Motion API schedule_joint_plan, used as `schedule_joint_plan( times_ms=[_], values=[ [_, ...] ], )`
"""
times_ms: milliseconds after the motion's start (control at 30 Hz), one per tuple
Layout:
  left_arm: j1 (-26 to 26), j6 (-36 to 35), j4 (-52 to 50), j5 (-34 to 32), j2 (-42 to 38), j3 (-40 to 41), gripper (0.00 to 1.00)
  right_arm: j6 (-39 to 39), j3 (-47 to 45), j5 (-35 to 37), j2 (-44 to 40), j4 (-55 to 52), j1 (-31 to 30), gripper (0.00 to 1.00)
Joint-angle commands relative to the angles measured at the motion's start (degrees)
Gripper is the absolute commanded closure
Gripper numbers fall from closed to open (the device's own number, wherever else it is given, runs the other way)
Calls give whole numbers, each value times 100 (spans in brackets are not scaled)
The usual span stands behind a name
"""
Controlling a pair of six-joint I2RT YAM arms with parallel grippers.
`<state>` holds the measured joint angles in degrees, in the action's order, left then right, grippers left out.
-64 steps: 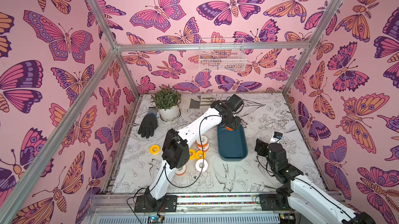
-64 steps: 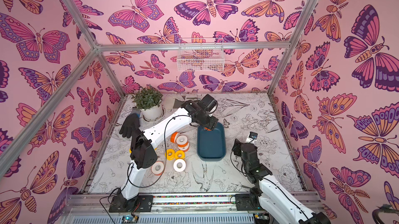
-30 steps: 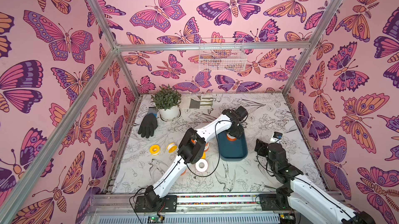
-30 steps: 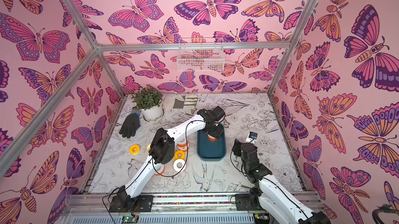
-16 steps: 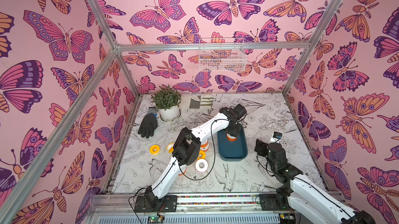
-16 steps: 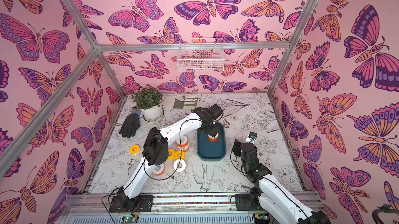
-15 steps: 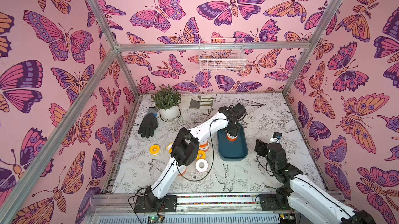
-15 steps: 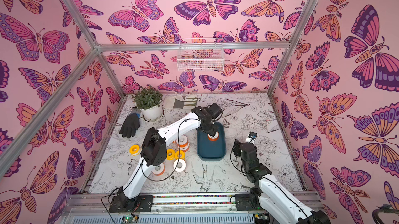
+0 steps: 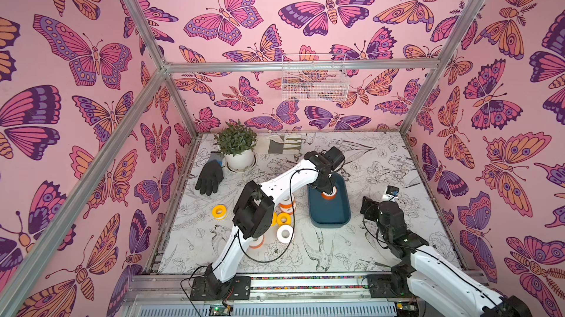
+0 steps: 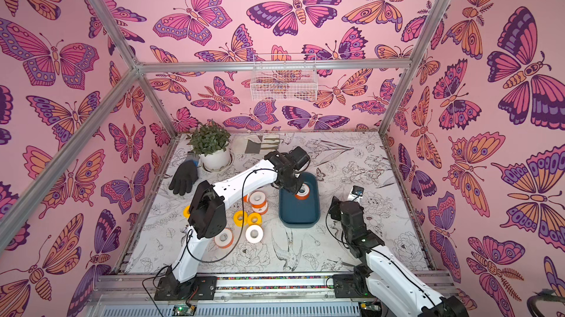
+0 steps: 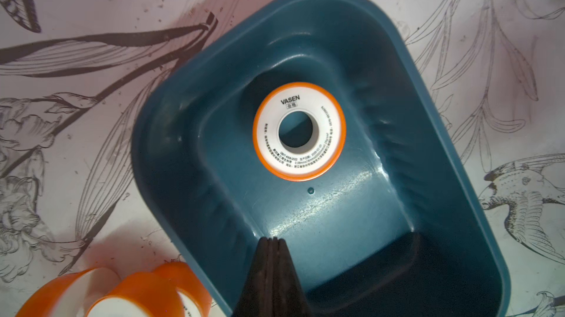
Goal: Put the sealing tape into the storage box
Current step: Place the sealing tape in the storage box.
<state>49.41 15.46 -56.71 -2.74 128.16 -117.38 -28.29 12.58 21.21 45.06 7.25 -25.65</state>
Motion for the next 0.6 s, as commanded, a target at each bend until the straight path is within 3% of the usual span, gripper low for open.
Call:
schedule_joint_plan(
  times_ms=[0, 567],
  values=[
    [-28, -16, -78, 105, 250, 34, 100, -5, 170, 110, -16, -101, -37, 23],
    [-143, 2, -121, 230, 998, -403, 100, 6, 188, 109, 25, -102, -37, 23]
  ],
)
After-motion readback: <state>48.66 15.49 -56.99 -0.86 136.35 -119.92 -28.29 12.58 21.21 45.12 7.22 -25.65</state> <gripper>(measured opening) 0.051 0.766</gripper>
